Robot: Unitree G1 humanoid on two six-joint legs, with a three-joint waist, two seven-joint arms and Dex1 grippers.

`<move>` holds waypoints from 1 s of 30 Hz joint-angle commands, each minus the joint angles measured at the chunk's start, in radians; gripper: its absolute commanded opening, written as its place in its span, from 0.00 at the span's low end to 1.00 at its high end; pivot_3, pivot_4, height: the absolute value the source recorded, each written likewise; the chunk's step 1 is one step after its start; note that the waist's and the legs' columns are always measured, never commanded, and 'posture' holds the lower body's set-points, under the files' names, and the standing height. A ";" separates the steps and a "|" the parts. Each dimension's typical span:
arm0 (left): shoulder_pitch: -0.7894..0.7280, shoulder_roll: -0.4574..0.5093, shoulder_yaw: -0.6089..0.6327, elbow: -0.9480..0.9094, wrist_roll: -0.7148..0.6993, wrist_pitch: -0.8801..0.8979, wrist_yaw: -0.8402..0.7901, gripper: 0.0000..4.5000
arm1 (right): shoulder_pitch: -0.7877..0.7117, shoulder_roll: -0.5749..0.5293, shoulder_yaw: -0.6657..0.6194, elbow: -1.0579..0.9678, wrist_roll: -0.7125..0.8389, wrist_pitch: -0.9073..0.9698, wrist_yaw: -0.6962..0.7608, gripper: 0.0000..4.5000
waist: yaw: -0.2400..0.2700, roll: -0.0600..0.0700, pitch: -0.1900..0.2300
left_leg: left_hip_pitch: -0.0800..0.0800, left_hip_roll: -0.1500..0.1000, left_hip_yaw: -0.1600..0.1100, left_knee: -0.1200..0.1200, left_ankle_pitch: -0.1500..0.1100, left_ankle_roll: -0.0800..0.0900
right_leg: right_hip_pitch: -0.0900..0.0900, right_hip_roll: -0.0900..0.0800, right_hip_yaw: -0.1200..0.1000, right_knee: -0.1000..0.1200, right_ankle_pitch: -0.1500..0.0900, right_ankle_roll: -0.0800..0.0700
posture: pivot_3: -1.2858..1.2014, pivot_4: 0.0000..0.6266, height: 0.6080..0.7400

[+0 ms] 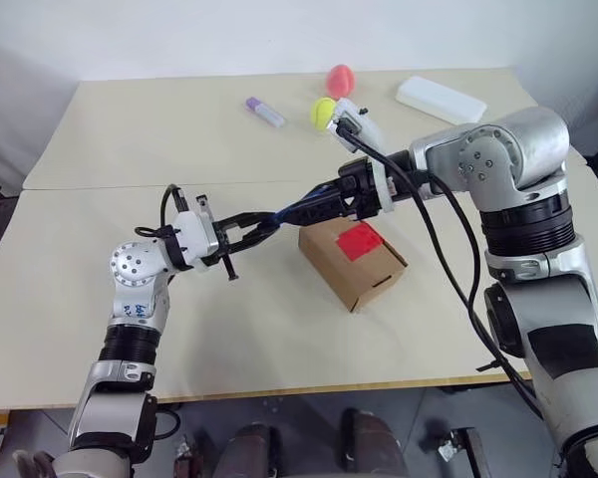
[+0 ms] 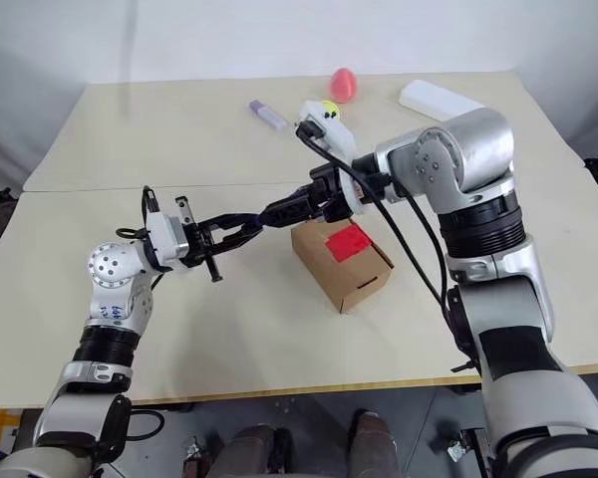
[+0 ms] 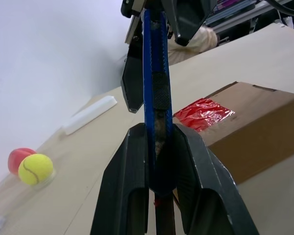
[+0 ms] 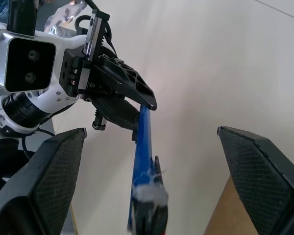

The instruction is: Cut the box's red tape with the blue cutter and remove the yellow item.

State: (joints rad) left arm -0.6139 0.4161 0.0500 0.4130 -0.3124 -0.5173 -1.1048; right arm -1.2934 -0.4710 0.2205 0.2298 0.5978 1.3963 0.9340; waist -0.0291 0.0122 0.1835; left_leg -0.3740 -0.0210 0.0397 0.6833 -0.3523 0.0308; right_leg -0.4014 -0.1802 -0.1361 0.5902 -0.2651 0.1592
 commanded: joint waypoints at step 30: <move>-0.004 0.158 0.085 -0.075 0.027 0.274 0.194 0.96 | 0.006 -0.045 -0.092 -0.100 0.001 0.023 -0.043 0.03 | 0.000 0.000 0.000 | 0.000 0.000 -0.002 0.001 0.000 0.000 | 0.000 0.000 0.000 0.001 0.000 0.000 | 0.52 0.24 1.00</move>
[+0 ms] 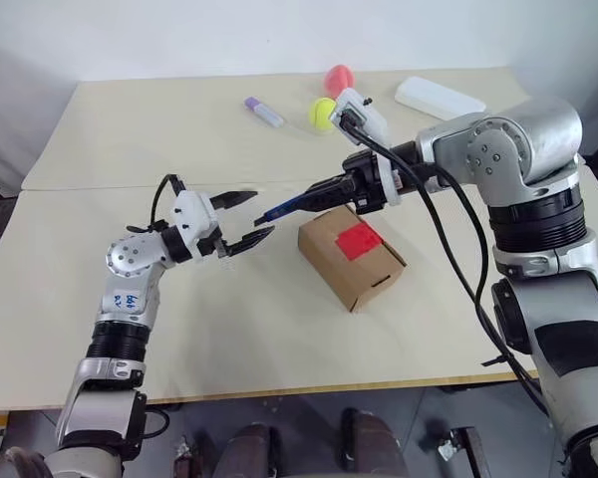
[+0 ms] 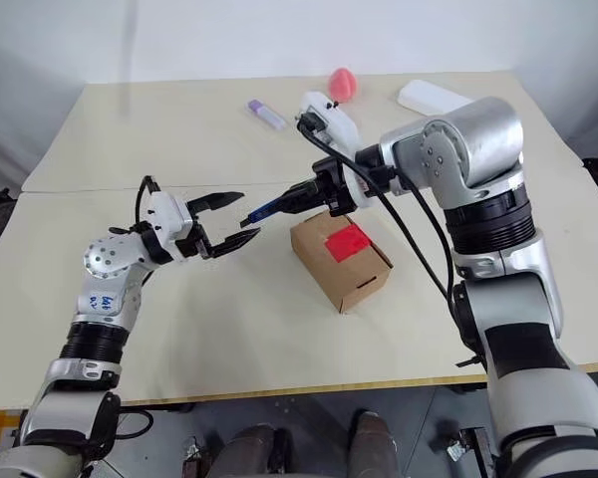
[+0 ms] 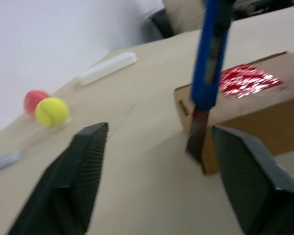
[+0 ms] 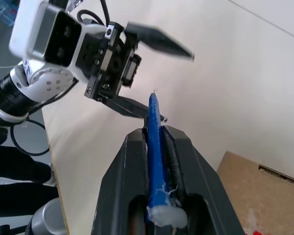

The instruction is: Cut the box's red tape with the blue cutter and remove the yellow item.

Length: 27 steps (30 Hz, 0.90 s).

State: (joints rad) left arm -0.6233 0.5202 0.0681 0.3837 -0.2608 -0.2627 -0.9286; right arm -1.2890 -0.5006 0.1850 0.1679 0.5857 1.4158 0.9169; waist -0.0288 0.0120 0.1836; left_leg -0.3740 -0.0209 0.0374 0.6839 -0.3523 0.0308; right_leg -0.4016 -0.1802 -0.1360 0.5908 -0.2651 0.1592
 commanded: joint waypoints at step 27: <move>0.051 -0.014 -0.116 -0.406 -0.149 0.562 -0.057 0.20 | 0.213 -0.049 -0.478 -0.346 0.063 0.109 -0.367 0.03 | 0.028 -0.002 0.001 | 0.000 0.000 0.006 0.001 0.000 0.000 | 0.000 0.000 0.002 0.000 0.000 0.000 | 0.52 0.24 1.00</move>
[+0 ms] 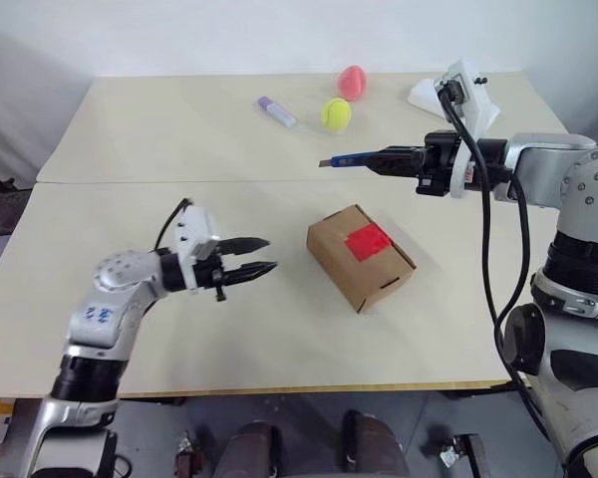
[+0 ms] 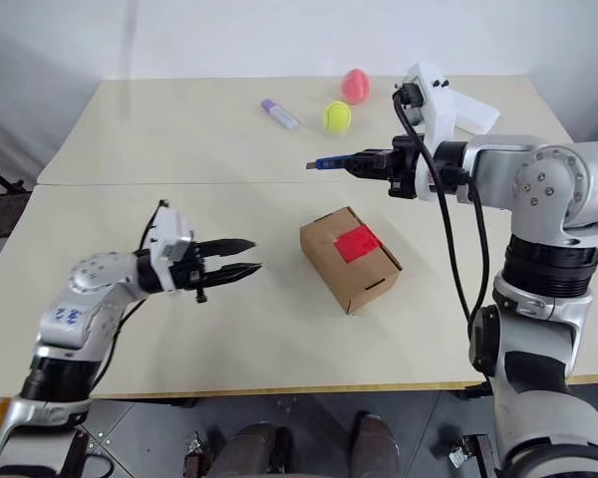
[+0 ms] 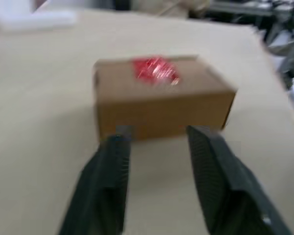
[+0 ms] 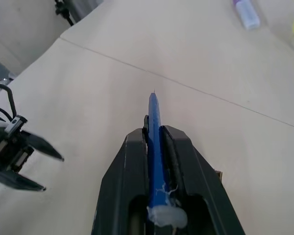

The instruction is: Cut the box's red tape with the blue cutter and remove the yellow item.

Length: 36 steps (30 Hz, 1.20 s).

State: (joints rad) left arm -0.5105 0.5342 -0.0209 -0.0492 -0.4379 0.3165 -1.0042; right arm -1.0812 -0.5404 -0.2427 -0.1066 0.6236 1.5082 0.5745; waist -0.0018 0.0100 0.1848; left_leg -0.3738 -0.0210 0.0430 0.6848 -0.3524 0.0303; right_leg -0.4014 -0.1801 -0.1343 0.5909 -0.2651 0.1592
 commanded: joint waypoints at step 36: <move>-0.535 -0.262 -0.359 0.635 0.550 -0.116 0.128 0.00 | 0.307 -0.178 0.128 -0.273 -0.038 -0.066 -0.105 0.03 | 0.004 -0.001 0.000 | 0.000 0.000 0.007 0.009 0.001 0.002 | 0.005 0.000 0.002 0.000 0.000 0.000 | 0.52 0.24 1.00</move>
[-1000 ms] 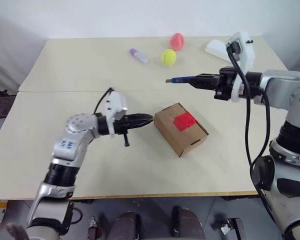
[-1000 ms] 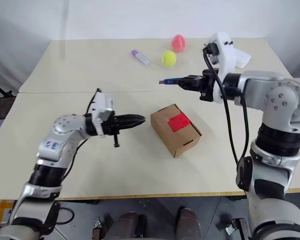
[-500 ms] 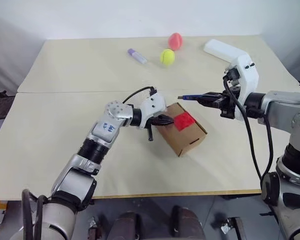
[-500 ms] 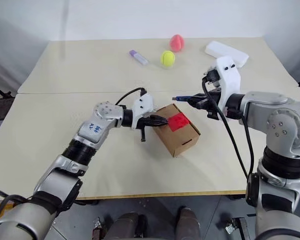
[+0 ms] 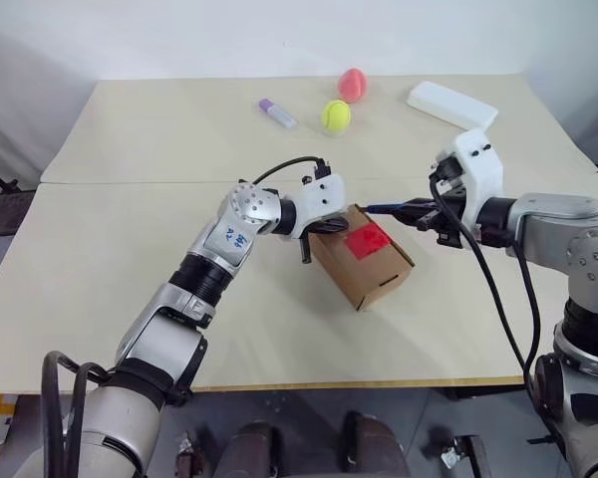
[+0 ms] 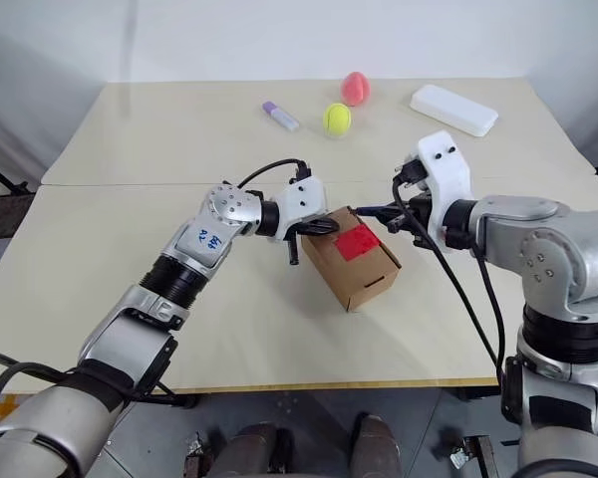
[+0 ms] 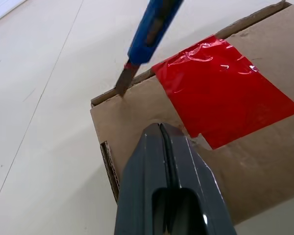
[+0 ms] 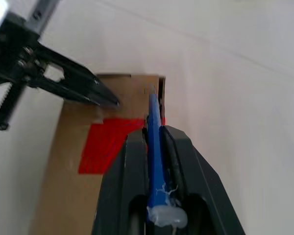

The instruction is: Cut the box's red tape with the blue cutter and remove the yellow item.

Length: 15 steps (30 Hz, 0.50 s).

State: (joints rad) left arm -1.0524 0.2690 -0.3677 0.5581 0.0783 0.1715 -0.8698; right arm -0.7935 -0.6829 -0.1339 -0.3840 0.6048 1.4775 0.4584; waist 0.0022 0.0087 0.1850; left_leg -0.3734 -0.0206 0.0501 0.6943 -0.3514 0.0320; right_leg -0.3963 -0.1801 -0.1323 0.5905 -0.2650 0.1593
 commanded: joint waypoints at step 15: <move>0.011 -0.008 -0.006 0.022 0.036 0.043 -0.001 0.00 | -0.009 -0.032 -0.045 -0.032 0.014 0.012 -0.006 0.03 | 0.017 0.000 0.000 | 0.000 0.000 -0.008 0.004 0.000 0.001 | 0.001 0.000 0.001 0.000 0.000 0.000 | 0.52 0.24 1.00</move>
State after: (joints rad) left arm -1.0537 0.2565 -0.3619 0.5615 0.0804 0.1893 -0.8694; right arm -0.7757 -0.7149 -0.1354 -0.3921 0.6102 1.4698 0.4657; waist 0.0189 0.0086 0.1850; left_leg -0.3734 -0.0205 0.0426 0.6982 -0.3516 0.0326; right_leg -0.3948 -0.1804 -0.1315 0.5905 -0.2650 0.1593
